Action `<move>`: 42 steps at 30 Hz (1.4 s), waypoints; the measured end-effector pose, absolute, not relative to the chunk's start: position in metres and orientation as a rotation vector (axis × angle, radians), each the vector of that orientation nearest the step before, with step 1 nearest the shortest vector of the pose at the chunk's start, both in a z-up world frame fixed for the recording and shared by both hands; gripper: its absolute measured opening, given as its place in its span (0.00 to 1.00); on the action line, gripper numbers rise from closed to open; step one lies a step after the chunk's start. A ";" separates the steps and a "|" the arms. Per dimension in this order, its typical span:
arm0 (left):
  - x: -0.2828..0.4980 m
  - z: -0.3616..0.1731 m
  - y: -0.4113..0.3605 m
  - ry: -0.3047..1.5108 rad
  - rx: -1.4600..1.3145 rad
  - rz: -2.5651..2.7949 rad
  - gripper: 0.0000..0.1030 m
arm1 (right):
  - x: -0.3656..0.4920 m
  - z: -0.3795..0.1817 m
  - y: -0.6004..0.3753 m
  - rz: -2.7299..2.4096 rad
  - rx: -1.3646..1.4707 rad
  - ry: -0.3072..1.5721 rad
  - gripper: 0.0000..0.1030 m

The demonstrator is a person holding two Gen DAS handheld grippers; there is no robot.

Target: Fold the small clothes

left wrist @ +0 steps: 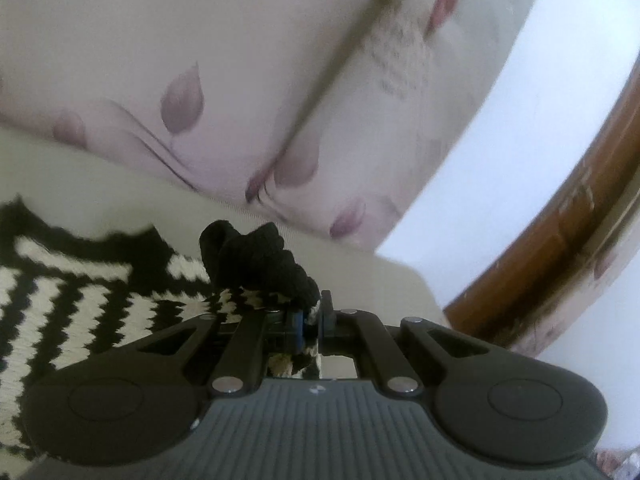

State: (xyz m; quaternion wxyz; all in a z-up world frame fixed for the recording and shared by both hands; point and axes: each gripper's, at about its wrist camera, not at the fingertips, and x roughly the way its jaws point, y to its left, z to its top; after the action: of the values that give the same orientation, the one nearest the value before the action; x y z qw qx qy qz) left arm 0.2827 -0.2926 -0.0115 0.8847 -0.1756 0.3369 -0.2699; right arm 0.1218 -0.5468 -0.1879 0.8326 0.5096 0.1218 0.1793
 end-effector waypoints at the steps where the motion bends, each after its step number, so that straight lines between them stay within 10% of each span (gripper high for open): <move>1: 0.281 -0.016 -0.298 0.702 -0.352 -0.568 0.05 | 0.122 -0.188 -0.547 0.382 1.083 0.256 0.73; 6: 0.284 -0.034 -0.310 0.727 -0.290 -0.642 0.11 | 0.120 -0.191 -0.549 0.391 1.099 0.245 0.73; 10: 0.283 -0.037 -0.307 0.708 -0.337 -0.701 0.67 | 0.121 -0.192 -0.549 0.395 1.102 0.242 0.73; 17: 0.249 -0.008 -0.255 0.553 -0.369 -0.651 0.97 | 0.117 -0.176 -0.555 0.393 1.070 0.260 0.75; 30: 0.207 -0.074 -0.042 0.558 -0.368 -0.200 0.90 | 0.261 -0.122 -0.590 0.262 0.655 0.430 0.73; 32: 0.205 -0.081 -0.032 0.546 -0.365 -0.158 0.90 | 0.284 -0.127 -0.578 0.287 0.615 0.490 0.57; 34: 0.206 -0.087 -0.026 0.554 -0.354 -0.126 0.90 | 0.299 -0.127 -0.562 0.292 0.578 0.551 0.06; 42: 0.212 -0.098 -0.012 0.539 -0.413 -0.051 0.88 | 0.297 -0.115 -0.555 0.178 0.485 0.423 0.06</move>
State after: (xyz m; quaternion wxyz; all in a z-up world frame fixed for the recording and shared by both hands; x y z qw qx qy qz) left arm 0.2116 -0.0121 -0.0978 0.9425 -0.2027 0.2645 -0.0249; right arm 0.2970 -0.5546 -0.1152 0.9448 0.2382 0.2074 0.0872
